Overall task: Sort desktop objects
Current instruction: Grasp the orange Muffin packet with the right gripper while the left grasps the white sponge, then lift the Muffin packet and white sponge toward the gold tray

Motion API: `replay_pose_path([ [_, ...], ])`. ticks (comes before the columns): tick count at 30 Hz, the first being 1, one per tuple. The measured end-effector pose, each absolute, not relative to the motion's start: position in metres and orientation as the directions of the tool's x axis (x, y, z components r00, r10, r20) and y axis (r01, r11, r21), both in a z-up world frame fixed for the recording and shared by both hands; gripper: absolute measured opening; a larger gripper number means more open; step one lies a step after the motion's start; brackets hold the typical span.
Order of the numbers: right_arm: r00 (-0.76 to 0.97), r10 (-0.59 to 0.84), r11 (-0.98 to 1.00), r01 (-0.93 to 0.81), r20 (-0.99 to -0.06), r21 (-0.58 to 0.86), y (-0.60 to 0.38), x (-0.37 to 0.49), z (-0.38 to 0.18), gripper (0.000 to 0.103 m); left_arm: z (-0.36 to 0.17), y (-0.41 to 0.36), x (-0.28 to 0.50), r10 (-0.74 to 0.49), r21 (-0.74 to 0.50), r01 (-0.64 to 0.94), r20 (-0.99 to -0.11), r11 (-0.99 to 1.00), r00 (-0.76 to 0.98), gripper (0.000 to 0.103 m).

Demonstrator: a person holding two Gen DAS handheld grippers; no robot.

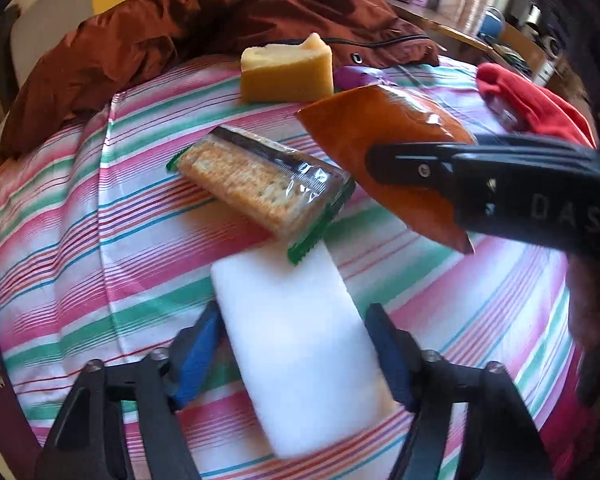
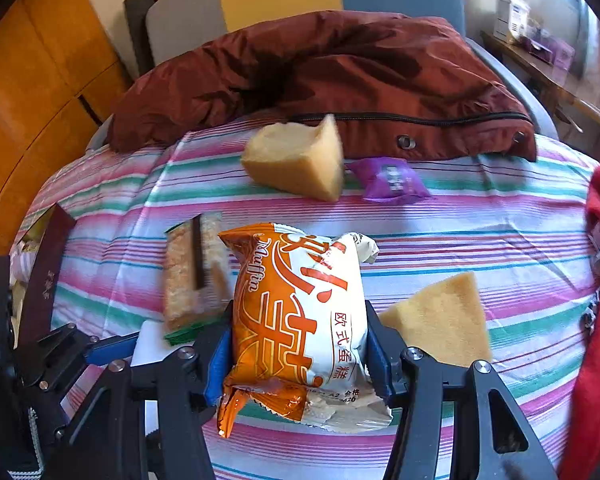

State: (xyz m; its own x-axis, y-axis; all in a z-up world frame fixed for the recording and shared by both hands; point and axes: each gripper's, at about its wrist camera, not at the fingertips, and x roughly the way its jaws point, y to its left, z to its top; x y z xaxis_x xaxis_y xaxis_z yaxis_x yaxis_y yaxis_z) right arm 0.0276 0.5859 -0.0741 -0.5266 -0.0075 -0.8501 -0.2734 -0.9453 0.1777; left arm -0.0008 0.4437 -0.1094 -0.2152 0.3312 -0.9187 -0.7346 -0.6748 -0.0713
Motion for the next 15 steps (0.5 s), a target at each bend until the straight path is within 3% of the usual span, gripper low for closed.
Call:
replay_pose_path([
  [8,-0.467,-0.007,-0.964,-0.231,-0.884,0.13,0.57,0.018,-0.088,0.057,-0.104,0.418,-0.009,0.384,-0.139,-0.778,-0.913,-0.613,-0.139,0.062],
  [15,-0.475,-0.033,-0.955,-0.243,-0.879,0.168,0.574,0.016,-0.089,0.057,-0.107,0.424,-0.003,0.352,-0.069,-0.796,-0.918,-0.601,-0.185,0.062],
])
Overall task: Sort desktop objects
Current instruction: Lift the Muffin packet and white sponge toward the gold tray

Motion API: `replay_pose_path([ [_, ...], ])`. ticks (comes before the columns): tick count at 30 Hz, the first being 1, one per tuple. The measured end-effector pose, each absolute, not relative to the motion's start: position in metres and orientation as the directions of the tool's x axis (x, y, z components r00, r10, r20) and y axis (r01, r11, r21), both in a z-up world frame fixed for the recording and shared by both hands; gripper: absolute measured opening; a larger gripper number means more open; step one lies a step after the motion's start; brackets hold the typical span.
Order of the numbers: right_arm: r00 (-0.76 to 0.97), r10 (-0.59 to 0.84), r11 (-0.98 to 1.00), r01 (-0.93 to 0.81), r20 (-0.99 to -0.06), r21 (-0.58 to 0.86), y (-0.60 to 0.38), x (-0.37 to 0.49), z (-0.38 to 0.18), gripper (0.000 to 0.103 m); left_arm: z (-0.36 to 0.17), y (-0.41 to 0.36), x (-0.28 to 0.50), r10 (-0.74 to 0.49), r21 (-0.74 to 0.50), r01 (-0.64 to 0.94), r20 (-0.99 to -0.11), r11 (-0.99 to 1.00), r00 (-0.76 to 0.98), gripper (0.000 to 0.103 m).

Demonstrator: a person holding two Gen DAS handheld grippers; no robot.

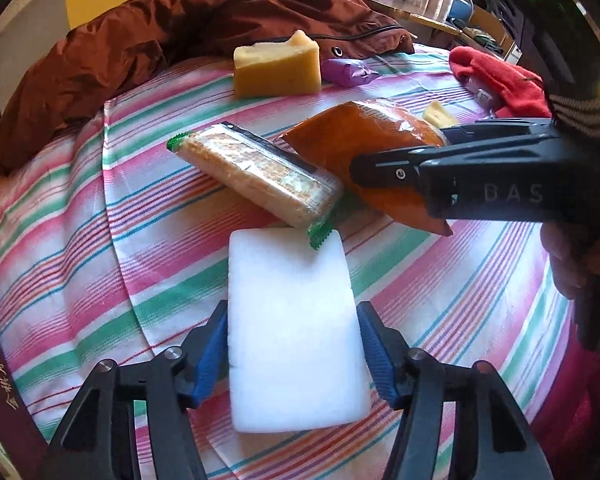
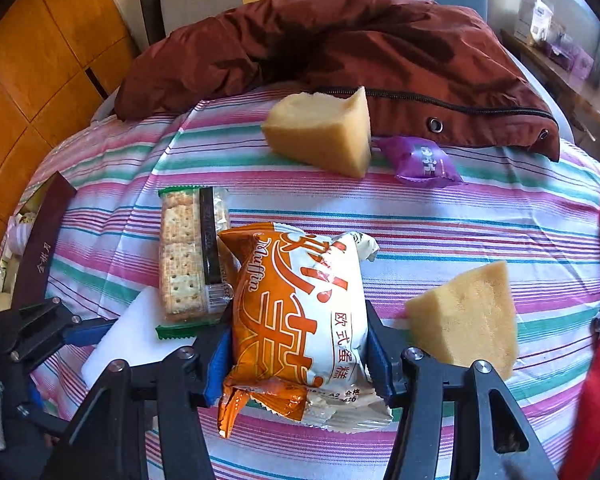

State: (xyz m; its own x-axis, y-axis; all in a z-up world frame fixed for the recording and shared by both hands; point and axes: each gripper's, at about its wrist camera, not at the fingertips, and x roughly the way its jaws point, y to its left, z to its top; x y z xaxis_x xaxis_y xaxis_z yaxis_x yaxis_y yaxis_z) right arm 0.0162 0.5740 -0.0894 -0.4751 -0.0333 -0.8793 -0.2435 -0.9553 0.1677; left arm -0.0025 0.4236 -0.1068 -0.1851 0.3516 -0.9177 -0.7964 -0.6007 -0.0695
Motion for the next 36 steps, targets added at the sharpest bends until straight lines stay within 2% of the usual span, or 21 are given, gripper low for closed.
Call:
replay_pose_path([
  [2,-0.479,-0.042,-0.951,-0.249,-0.877,0.182,0.576,0.018,-0.089,0.058,-0.108,0.424,0.0,0.345,-0.044,-0.802,-0.915,-0.596,-0.207,0.058],
  [8,-0.48,-0.032,-0.956,-0.242,-0.877,0.168,0.574,0.016,-0.086,0.057,-0.108,0.404,0.01,0.364,-0.023,-0.813,-0.901,-0.582,-0.235,0.057],
  [17,-0.571,-0.028,-0.949,-0.243,-0.82,0.202,0.572,0.024,-0.063,0.057,-0.102,0.354,0.02,0.395,-0.069,-0.77,-0.885,-0.634,-0.245,0.057],
  [25,-0.628,-0.092,-0.963,-0.142,-0.773,0.23,0.54,0.029,-0.043,0.057,-0.065,0.317,0.017,0.448,-0.09,-0.725,-0.835,-0.683,-0.318,0.057],
  [36,-0.595,-0.127,-0.969,-0.098,-0.793,0.229,0.481,0.025,-0.044,0.057,-0.025,0.249,0.003,0.413,-0.058,-0.596,-0.774,-0.801,-0.479,0.058],
])
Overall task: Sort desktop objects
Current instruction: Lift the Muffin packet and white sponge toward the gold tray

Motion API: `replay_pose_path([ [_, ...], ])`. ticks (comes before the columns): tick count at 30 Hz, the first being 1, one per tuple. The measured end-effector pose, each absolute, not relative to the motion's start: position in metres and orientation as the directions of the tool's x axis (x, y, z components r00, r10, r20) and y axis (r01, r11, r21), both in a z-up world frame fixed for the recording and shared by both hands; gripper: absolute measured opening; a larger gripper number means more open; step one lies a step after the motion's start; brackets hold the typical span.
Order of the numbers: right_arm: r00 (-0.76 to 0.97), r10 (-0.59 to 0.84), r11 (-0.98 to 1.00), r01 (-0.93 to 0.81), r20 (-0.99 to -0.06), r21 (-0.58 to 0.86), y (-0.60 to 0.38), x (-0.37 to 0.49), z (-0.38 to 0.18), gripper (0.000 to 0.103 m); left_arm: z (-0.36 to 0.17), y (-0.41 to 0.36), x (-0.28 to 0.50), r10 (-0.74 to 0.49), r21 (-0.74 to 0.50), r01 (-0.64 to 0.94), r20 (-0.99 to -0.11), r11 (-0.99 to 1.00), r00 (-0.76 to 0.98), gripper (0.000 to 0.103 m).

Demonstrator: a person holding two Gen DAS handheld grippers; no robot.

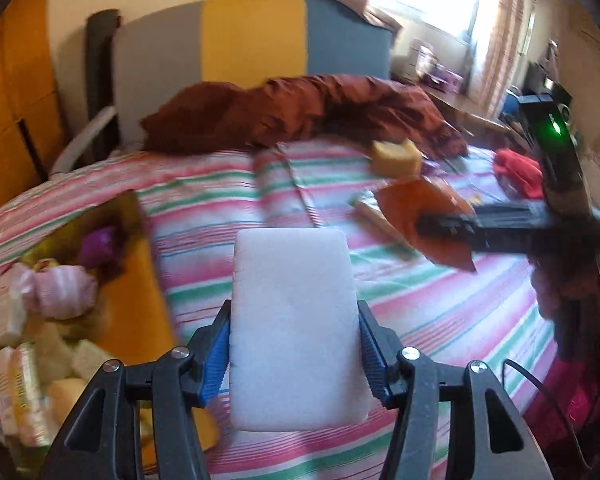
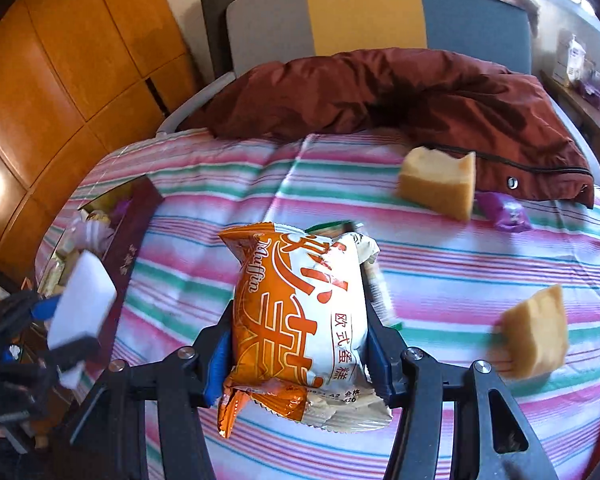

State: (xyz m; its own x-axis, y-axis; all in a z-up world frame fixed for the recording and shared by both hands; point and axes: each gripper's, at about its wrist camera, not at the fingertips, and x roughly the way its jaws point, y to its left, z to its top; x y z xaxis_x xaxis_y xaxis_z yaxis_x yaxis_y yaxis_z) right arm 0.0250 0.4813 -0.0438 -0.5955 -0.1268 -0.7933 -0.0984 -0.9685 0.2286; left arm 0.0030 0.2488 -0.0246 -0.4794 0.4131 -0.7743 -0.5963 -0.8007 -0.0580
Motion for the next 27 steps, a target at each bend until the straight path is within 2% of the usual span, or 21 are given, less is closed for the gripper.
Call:
replay_pose_path([
  [14,-0.607,-0.217,-0.959,-0.015,-0.765,0.284,0.39,0.014,-0.03,0.057,-0.008,0.172,-0.005,0.289,0.006,-0.425,-0.724,-0.905,-0.626,0.058],
  [27,-0.614,-0.321,-0.927,0.048,-0.721,0.372,0.312,-0.004,-0.019,0.057,-0.014,0.122,-0.012,0.231,-0.006,-0.326,-0.716,-0.946,-0.658,0.058],
])
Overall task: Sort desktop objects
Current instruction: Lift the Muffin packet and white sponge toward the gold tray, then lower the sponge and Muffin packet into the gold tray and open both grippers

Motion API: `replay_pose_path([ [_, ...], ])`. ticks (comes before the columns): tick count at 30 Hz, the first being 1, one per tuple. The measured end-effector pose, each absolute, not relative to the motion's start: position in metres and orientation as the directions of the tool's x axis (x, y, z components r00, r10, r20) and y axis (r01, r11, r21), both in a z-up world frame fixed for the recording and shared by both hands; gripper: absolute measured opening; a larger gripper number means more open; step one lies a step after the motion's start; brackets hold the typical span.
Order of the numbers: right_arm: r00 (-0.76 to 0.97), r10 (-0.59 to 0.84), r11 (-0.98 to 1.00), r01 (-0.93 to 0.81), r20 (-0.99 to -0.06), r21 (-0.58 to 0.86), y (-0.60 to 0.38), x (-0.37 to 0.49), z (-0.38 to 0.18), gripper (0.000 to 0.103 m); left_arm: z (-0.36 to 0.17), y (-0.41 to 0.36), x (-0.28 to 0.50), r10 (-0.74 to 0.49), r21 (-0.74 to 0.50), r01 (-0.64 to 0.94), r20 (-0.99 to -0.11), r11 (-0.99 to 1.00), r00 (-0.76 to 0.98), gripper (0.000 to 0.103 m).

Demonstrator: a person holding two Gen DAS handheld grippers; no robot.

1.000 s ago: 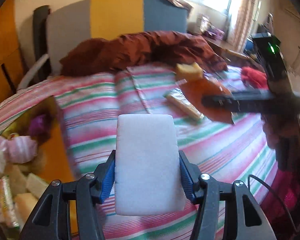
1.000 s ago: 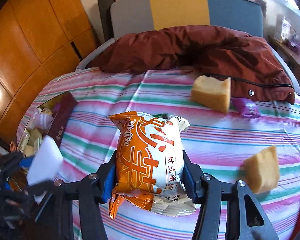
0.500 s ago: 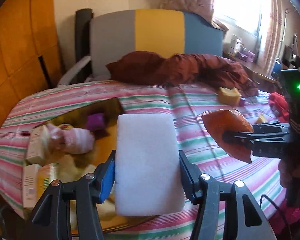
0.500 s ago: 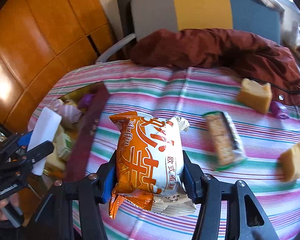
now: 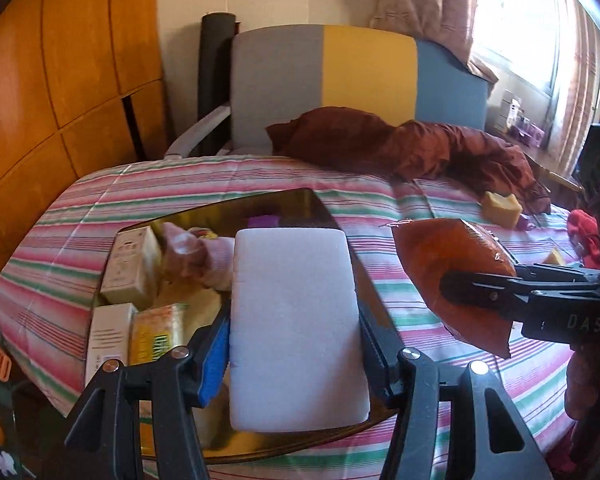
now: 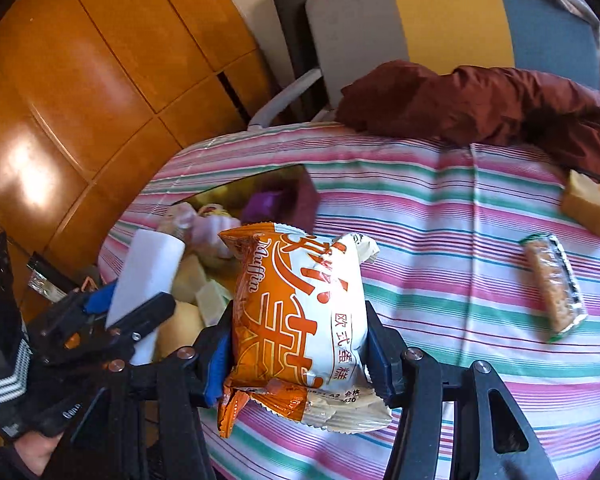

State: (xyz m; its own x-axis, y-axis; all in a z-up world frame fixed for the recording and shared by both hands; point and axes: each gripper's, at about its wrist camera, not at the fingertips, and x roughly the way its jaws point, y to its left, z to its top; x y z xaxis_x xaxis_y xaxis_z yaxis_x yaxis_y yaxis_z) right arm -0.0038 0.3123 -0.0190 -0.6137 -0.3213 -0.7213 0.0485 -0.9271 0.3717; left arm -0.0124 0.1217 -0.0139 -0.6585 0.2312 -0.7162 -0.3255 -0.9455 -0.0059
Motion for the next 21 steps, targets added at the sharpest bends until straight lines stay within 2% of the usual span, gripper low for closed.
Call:
replay_pose_path([
  [14,-0.595,-0.339,-0.923,0.06,-0.728,0.381,0.263,-0.034,-0.017,0.057,-0.021,0.074,-0.047,0.205,-0.068,-0.227,-0.718,-0.972,-0.665,0.058],
  [21,-0.591,-0.339,-0.92,0.045,-0.732,0.39,0.249,-0.051,-0.017,0.057,-0.025,0.04,-0.081,0.287,-0.217,-0.188,-0.727,-0.958,-0.623,0.058],
])
